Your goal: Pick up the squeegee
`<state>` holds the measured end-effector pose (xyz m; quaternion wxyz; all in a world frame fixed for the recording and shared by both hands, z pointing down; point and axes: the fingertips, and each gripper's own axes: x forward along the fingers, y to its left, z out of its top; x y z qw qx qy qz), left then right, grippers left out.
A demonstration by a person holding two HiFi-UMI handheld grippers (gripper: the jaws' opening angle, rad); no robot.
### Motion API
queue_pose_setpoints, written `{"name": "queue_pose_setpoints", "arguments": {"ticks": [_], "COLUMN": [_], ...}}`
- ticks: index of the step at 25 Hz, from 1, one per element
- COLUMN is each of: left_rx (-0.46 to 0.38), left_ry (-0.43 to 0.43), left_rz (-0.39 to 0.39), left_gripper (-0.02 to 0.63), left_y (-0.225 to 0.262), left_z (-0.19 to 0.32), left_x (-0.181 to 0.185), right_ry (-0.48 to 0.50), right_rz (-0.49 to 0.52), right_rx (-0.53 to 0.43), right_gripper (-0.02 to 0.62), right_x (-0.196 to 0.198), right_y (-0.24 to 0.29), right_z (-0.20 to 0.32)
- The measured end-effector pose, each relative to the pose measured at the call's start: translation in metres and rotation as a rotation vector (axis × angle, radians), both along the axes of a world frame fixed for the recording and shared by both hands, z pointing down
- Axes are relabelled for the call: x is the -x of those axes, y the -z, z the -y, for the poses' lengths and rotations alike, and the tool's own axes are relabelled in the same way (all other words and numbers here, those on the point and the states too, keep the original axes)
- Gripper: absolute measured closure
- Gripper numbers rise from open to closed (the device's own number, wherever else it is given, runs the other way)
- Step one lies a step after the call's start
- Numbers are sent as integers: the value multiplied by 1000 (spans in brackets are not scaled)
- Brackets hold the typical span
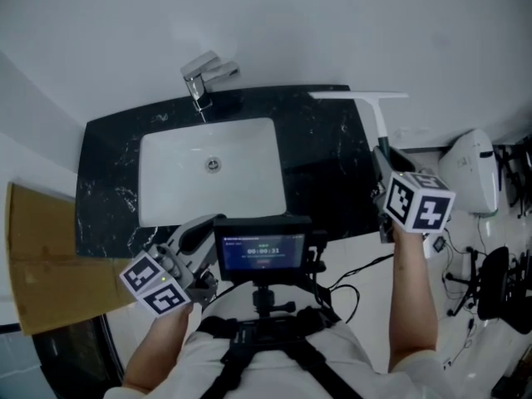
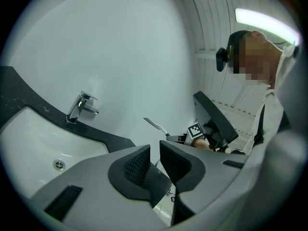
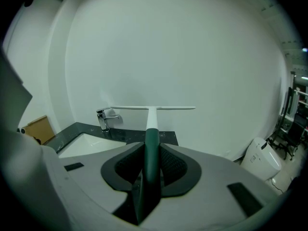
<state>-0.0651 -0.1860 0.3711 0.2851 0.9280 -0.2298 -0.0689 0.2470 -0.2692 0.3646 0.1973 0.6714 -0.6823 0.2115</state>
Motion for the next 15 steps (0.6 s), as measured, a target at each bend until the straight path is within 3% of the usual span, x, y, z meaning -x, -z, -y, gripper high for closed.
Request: {"name": "queue_pose_setpoints", "arguments": {"ticks": [15], "left_rx": [-21], "left_ry": [-4], "left_rz": [-21], "left_gripper": [549], "left_y": [4], "left_z": [-2], "left_x": [-1], "right_ry": [25], "right_rz": [-18], "right_rx": [7], "right_gripper": [509], "right_x": [9], "right_y": [0], "right_z": [-15]}}
